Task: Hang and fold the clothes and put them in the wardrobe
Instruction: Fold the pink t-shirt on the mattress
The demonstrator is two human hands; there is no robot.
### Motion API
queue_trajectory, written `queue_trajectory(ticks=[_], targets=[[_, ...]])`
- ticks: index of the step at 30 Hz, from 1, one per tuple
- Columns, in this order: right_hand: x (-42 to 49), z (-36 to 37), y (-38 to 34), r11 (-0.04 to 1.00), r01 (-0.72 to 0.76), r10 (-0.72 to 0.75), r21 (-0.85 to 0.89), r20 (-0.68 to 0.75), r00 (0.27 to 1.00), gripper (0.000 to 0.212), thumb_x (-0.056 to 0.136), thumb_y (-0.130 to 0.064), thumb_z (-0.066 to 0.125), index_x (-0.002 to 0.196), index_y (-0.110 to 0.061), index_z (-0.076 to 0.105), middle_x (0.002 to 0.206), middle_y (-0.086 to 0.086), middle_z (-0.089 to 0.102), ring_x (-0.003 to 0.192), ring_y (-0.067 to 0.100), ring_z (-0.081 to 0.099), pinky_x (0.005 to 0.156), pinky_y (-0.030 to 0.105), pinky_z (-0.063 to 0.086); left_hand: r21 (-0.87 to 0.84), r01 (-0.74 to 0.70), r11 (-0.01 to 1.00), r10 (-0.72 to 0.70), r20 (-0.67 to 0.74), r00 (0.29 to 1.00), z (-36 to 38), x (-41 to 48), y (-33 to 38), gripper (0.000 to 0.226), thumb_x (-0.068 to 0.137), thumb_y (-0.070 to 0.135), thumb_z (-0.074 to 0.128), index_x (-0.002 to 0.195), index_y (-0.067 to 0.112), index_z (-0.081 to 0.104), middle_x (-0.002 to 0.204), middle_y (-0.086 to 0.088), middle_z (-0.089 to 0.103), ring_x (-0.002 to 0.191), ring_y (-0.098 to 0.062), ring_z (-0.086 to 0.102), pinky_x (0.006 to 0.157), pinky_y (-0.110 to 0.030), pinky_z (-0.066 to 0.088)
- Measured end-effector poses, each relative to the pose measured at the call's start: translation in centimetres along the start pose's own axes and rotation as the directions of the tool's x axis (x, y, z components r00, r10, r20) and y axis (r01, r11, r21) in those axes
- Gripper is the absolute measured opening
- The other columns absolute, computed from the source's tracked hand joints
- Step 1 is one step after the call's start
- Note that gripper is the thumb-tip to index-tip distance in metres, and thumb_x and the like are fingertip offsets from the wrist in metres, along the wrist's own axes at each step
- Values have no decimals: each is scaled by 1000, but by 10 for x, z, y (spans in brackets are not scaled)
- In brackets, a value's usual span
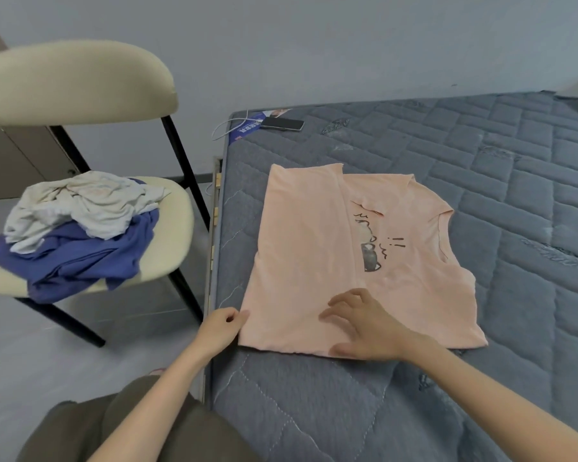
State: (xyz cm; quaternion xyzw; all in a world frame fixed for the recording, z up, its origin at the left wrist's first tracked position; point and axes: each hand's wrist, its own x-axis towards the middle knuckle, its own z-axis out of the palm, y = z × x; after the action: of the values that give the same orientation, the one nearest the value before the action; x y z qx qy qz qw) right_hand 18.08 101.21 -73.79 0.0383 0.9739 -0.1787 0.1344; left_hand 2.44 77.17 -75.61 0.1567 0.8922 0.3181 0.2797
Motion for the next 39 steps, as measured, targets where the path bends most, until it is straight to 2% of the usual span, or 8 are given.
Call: queue_trajectory(ticks=[7, 14, 21, 27, 29, 33, 36, 39], targets=[[-33, 38, -3, 942, 106, -194, -319, -258, 947, 32, 68, -22, 55, 100, -23, 55, 102, -5, 57, 88, 21, 57, 70, 31, 51, -445, 184, 876, -172, 68, 983, 9, -31, 6, 28, 99, 26, 46, 81, 7, 56, 76, -9, 60, 66, -15, 59, 53, -19, 55], [-25, 26, -4, 896, 16, -180, -444, -330, 927, 41, 37, -7, 81, 69, -16, 57, 68, -3, 55, 53, 18, 52, 37, 26, 33, -488, 218, 845, -227, 42, 973, 17, -39, 10, 29, 100, 25, 43, 77, 7, 48, 77, -13, 64, 56, -16, 66, 47, -22, 55], [-34, 17, 3, 983, 28, -58, -180, -164, 985, 29, 79, -20, 55, 107, -18, 62, 106, -2, 60, 98, 20, 54, 75, 33, 46, -304, 232, 924, -252, -27, 967, 21, -40, 6, 28, 100, 22, 40, 77, 8, 47, 75, -11, 63, 55, -20, 66, 55, -30, 55], [-53, -3, 10, 907, -171, 250, 385, -165, 954, 50, 71, -51, 42, 104, -27, 69, 105, -14, 66, 97, 4, 55, 87, 26, 45, 189, 141, 972, -88, -265, 960, 27, -41, 40, 35, 93, 23, 47, 123, 6, 44, 126, -15, 43, 120, -35, 39, 91, -38, 36], [-62, -2, 23, 888, -201, 347, 414, -315, 883, 32, 83, -37, 50, 105, -22, 68, 108, -10, 66, 102, 8, 53, 89, 27, 42, 226, 38, 973, 22, -255, 967, 35, -42, 60, 46, 92, 21, 48, 135, 8, 36, 136, -17, 31, 127, -35, 27, 101, -39, 31], [-77, 2, 57, 751, -432, 660, 500, -533, 530, 28, 86, -12, 53, 113, -16, 61, 122, 4, 57, 113, 23, 46, 99, 40, 37, 241, -219, 946, 256, -135, 957, 66, -44, 96, 46, 93, 23, 46, 137, 14, 35, 138, -10, 26, 129, -28, 23, 103, -35, 30], [-87, 2, 77, 516, -593, 855, 618, -408, 319, 45, 90, -21, 54, 132, -9, 44, 138, 16, 40, 127, 34, 30, 100, 47, 31, 370, -381, 847, 420, -27, 907, 98, -51, 121, 49, 91, 33, 50, 136, 19, 36, 136, -6, 28, 127, -26, 26, 102, -35, 31], [-95, -2, 95, 316, -518, 944, 795, -209, 254, 75, 85, -43, 59, 141, -3, 30, 143, 20, 34, 133, 37, 24, 106, 48, 27, 460, -511, 726, 537, 84, 839, 132, -56, 142, 58, 86, 42, 54, 137, 21, 38, 136, -4, 32, 125, -25, 30, 99, -34, 30]])
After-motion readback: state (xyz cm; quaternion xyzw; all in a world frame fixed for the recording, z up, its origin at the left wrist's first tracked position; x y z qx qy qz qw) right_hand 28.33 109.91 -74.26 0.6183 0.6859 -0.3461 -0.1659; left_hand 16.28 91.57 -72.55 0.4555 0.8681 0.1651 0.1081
